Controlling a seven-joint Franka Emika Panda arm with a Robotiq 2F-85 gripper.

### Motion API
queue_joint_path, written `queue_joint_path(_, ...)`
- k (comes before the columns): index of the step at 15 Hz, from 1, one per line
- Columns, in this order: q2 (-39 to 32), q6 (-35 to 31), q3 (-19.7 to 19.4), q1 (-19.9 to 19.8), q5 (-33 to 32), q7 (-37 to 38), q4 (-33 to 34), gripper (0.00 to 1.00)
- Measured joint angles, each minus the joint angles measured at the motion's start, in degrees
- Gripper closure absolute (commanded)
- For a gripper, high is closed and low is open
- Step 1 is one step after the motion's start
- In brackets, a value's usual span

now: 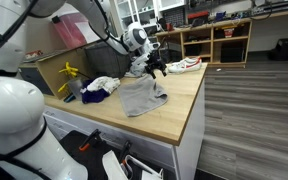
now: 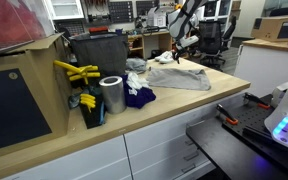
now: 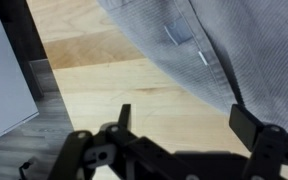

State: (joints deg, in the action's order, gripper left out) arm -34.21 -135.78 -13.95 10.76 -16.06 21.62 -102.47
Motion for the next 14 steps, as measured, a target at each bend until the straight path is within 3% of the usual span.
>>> queue_joint_path(6,4.1,0.0,-0.1,-2.2,-4.3,0.0,-8.0,0.00)
queue_joint_path(14,5.7,-0.1,1.5,-2.9,-4.6,0.0,-14.1,0.00)
